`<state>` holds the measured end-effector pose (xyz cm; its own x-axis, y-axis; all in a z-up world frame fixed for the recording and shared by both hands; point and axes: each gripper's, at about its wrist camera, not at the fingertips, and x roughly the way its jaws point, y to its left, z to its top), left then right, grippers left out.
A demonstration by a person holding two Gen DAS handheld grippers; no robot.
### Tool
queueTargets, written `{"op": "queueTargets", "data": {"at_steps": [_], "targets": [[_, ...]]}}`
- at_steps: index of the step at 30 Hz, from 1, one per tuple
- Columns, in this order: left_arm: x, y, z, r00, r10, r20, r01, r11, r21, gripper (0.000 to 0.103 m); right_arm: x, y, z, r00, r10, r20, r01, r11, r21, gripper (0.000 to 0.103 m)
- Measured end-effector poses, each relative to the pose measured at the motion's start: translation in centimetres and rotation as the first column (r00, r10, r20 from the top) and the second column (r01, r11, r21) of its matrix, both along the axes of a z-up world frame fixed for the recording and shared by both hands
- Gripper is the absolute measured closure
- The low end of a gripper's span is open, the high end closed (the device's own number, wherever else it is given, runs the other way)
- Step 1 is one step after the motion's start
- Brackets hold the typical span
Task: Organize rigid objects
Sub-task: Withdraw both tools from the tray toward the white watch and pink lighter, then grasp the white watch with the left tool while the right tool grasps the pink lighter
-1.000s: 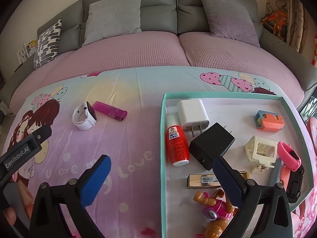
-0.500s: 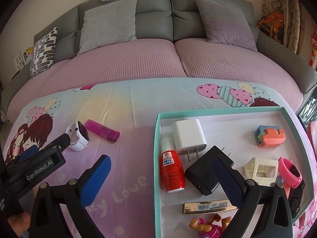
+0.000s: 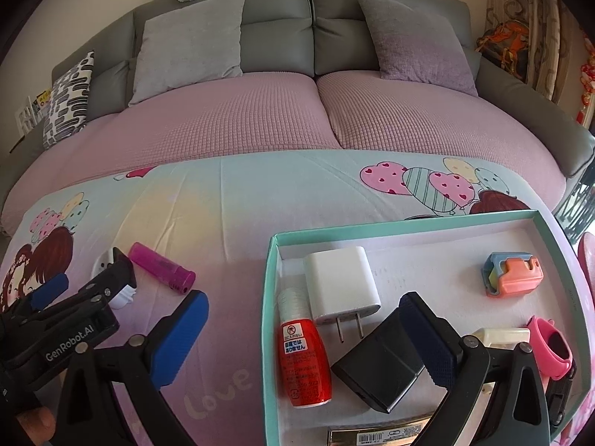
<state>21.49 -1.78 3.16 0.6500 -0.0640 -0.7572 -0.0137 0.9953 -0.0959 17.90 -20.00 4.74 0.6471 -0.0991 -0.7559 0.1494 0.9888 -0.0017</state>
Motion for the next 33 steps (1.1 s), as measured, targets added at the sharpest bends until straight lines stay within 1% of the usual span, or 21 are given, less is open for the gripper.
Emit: {"op": "queueTargets", "data": {"at_steps": [4,8,10,14,17,21,26,31,33], "targets": [[0.7,-0.1,-0.7,1.000,0.005,-0.007,-0.005,1.000,0.006,0.002,0.4,0.4,-0.3,1.000,0.012,-0.003,-0.012,1.000,-0.016,0.000],[1.0,0.1,-1.7,0.998,0.034,-0.047,-0.031,0.998,0.054,0.002,0.3,0.7,-0.1,1.000,0.018,0.006,-0.017,1.000,-0.021,0.000],[0.9,0.6,-1.7,0.998,0.042,-0.047,-0.040,0.999,0.029,0.002,0.2,1.0,0.0,1.000,0.021,0.009,-0.021,0.999,-0.029,0.000],[0.7,1.9,-1.6,0.995,0.082,-0.048,-0.080,0.996,0.037,0.002,0.2,1.9,0.4,0.999,0.041,0.012,-0.040,0.999,-0.023,0.000],[0.5,3.2,-1.8,0.993,0.107,-0.053,-0.107,0.994,0.010,0.002,0.4,3.0,0.6,0.997,0.074,0.018,-0.074,0.997,-0.012,0.000],[0.3,4.8,-1.8,0.987,0.151,-0.048,-0.151,0.989,0.006,0.002,0.9,4.8,0.6,0.993,0.116,0.023,-0.116,0.993,-0.002,0.000],[0.0,6.2,-2.0,0.983,0.177,-0.042,-0.178,0.984,-0.010,0.002,1.9,6.2,0.2,0.990,0.143,0.009,-0.143,0.989,0.043,0.000],[-0.3,7.8,-2.0,0.976,0.213,-0.044,-0.214,0.977,-0.014,0.002,2.8,7.4,-0.1,0.984,0.176,0.002,-0.175,0.979,0.108,0.000],[-0.5,8.5,-2.1,0.972,0.230,-0.047,-0.230,0.973,-0.013,0.002,3.4,7.6,-0.4,0.985,0.175,-0.005,-0.173,0.976,0.134,0.000]]}}
